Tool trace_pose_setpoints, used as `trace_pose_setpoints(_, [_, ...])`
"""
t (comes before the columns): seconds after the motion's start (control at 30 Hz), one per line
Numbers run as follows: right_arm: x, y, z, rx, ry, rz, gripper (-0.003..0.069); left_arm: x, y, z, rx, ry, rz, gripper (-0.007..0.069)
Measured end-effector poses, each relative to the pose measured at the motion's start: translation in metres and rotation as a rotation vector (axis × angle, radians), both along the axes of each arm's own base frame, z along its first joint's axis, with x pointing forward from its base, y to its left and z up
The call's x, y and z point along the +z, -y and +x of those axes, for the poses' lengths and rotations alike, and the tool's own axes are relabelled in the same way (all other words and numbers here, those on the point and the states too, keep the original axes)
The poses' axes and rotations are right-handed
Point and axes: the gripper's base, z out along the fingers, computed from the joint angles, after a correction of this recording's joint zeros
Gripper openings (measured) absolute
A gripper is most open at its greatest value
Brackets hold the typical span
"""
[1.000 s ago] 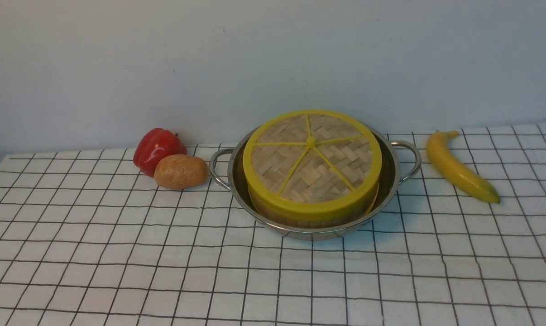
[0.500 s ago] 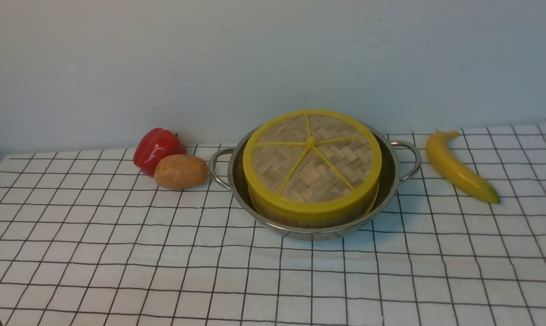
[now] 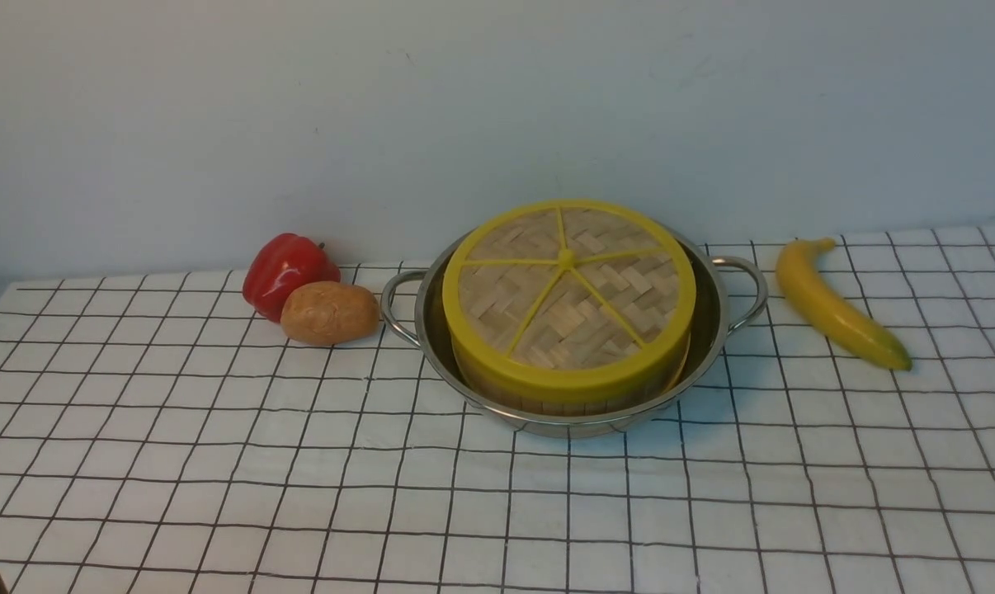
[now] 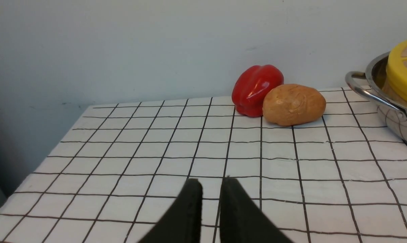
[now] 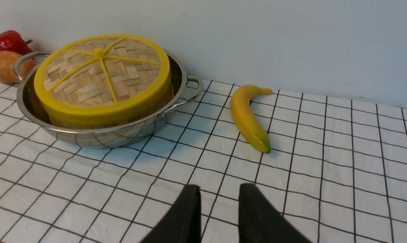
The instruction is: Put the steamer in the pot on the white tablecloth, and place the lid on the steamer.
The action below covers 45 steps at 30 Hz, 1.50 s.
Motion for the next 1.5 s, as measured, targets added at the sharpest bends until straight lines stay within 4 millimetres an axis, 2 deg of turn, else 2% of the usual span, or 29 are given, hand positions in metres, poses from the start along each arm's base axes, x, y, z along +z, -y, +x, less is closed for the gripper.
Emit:
trace_pose_setpoints(0.2, [-0.002, 0.003, -0.001, -0.105, 0.054, 0.007, 0.0211, 0.000, 0.000, 0.000, 0.000, 0.000, 0.000, 0.0086])
trace_pose_setpoints(0.27, [-0.010, 0.004, 0.002, -0.166, 0.115, -0.007, 0.0218, 0.000, 0.000, 0.000, 0.000, 0.000, 0.000, 0.0096])
trace_pose_setpoints(0.33, [-0.020, 0.004, 0.004, -0.198, 0.162, -0.014, 0.0225, 0.000, 0.000, 0.000, 0.000, 0.000, 0.000, 0.0096])
trace_pose_setpoints(0.6, [-0.088, 0.002, 0.018, -0.248, 0.260, -0.002, 0.0242, 0.000, 0.000, 0.000, -0.001, 0.002, 0.000, 0.0106])
trace_pose_setpoints(0.63, [-0.088, 0.002, 0.018, -0.248, 0.260, -0.002, 0.0242, 0.000, 0.000, 0.000, -0.001, 0.002, 0.000, 0.0106])
trace_pose_setpoints(0.7, [-0.105, 0.001, 0.022, -0.254, 0.234, 0.016, 0.0243, 0.000, 0.000, 0.000, -0.001, 0.002, 0.000, 0.0112])
trace_pose_setpoints(0.83, [-0.120, 0.000, 0.024, -0.253, 0.198, 0.037, 0.0243, 0.000, 0.000, 0.000, -0.001, 0.003, 0.000, 0.0117])
trace_pose_setpoints(1.1, [-0.127, 0.000, 0.025, -0.253, 0.182, 0.042, 0.0243, 0.000, 0.000, 0.000, -0.001, 0.003, 0.000, 0.0128])
trace_pose_setpoints(1.5, [-0.127, 0.000, 0.025, -0.254, 0.180, 0.044, 0.0243, 0.000, 0.000, 0.000, -0.001, 0.003, 0.000, 0.0148])
